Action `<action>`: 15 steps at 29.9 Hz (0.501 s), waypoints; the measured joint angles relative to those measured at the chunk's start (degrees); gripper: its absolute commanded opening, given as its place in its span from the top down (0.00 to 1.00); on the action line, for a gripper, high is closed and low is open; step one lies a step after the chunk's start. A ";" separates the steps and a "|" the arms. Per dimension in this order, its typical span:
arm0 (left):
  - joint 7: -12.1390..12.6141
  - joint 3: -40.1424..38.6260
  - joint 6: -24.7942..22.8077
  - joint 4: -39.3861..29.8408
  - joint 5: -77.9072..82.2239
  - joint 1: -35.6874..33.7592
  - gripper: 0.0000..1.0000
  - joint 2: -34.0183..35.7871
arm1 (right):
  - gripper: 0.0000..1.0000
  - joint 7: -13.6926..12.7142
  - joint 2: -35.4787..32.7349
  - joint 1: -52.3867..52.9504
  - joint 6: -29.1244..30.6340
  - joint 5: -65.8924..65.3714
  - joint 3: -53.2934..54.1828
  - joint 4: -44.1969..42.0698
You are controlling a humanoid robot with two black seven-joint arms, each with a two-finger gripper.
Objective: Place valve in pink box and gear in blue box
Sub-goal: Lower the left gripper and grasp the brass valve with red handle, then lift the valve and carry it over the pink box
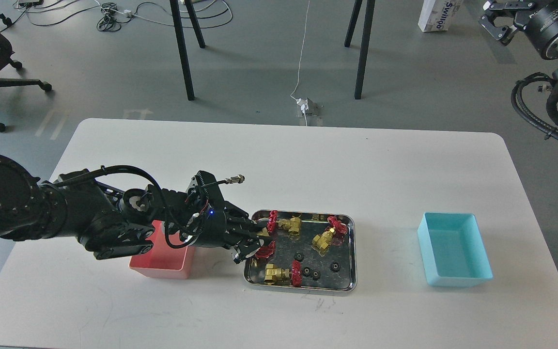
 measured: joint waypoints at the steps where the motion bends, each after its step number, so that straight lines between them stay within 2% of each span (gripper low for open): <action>1: 0.00 -0.15 0.10 -0.43 -0.05 -0.16 0.76 0.29 | 0.00 0.00 0.00 0.00 -0.02 0.00 0.04 -0.02; 10: 0.00 -5.24 0.27 -8.59 0.08 -2.56 0.76 8.99 | 0.00 -0.14 0.13 0.84 -0.12 0.00 0.03 0.04; 15: -0.02 -10.78 0.27 -19.18 0.61 -6.21 0.76 18.61 | 0.00 -0.33 0.99 3.71 -1.52 -0.34 -0.45 0.17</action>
